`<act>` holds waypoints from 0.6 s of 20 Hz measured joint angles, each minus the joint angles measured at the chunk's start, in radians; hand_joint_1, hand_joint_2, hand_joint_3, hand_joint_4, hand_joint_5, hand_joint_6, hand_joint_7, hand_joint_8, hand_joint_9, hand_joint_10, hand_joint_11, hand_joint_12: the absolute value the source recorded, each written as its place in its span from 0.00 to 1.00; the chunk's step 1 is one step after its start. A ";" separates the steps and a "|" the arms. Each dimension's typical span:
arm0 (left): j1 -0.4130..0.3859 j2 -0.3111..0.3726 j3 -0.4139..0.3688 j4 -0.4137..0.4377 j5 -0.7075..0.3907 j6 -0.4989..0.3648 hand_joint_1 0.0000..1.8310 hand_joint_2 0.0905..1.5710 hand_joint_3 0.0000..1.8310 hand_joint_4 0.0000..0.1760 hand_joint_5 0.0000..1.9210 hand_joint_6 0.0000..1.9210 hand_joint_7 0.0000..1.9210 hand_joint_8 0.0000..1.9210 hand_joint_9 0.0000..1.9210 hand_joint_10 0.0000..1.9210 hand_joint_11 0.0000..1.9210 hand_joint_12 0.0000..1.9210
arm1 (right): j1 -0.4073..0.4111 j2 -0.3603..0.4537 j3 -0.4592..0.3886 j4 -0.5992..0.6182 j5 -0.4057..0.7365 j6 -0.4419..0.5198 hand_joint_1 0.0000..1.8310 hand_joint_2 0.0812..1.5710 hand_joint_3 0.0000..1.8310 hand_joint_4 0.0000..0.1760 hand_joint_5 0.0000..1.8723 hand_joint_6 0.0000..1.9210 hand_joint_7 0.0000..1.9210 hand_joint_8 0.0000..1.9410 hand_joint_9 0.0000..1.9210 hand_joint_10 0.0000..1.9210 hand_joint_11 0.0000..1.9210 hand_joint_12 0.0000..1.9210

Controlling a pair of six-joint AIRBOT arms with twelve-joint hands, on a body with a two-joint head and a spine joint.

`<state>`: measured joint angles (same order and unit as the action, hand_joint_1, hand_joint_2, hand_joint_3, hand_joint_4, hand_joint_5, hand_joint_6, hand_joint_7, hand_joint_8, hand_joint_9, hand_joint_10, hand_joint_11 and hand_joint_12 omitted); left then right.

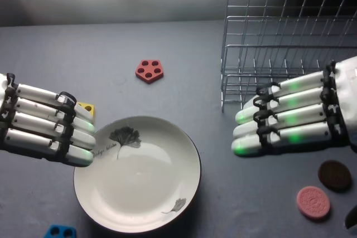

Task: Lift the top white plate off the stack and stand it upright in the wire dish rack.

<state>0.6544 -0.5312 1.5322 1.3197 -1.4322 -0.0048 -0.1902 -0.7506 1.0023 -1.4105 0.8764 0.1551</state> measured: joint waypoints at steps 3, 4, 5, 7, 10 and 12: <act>0.002 0.000 0.004 0.000 0.002 -0.001 0.16 0.60 0.00 0.00 0.04 0.00 0.07 0.01 0.09 0.01 0.01 0.24 | 0.000 0.000 0.005 -0.006 0.000 0.000 0.24 0.64 0.00 0.00 0.01 0.00 0.03 0.01 0.04 0.01 0.02 0.15; 0.002 0.000 0.005 -0.003 0.003 -0.005 0.16 0.60 0.00 0.00 0.05 0.01 0.08 0.01 0.08 0.00 0.01 0.24 | 0.000 0.000 0.005 -0.006 0.001 0.000 0.23 0.64 0.00 0.00 0.01 0.00 0.03 0.00 0.03 0.01 0.02 0.15; 0.002 0.000 0.005 -0.004 0.003 -0.005 0.18 0.60 0.00 0.00 0.05 0.01 0.08 0.01 0.08 0.00 0.00 0.23 | 0.000 0.000 0.005 -0.007 0.001 0.000 0.24 0.64 0.00 0.00 0.01 0.00 0.03 0.00 0.04 0.01 0.01 0.15; 0.002 0.000 0.002 -0.004 0.004 -0.005 0.16 0.61 0.00 0.00 0.03 0.00 0.06 0.00 0.06 0.00 0.00 0.17 | 0.000 0.000 0.006 -0.008 0.001 0.000 0.23 0.64 0.00 0.00 0.01 0.00 0.04 0.01 0.05 0.01 0.02 0.15; 0.010 0.002 0.000 -0.005 0.004 -0.004 0.16 0.60 0.00 0.00 0.04 0.01 0.07 0.01 0.07 0.00 0.01 0.17 | 0.000 0.000 0.006 -0.008 0.001 0.000 0.22 0.65 0.00 0.00 0.02 0.00 0.04 0.00 0.05 0.00 0.02 0.16; 0.011 0.010 0.000 -0.008 0.010 -0.005 0.16 0.60 0.00 0.00 0.04 0.00 0.07 0.00 0.07 0.00 0.01 0.17 | 0.000 -0.001 0.006 -0.008 0.001 0.000 0.22 0.64 0.00 0.00 0.00 0.00 0.03 0.00 0.04 0.00 0.02 0.15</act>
<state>0.6659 -0.5209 1.5322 1.3117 -1.4220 -0.0093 -0.1902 -0.7513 1.0080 -1.4181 0.8772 0.1555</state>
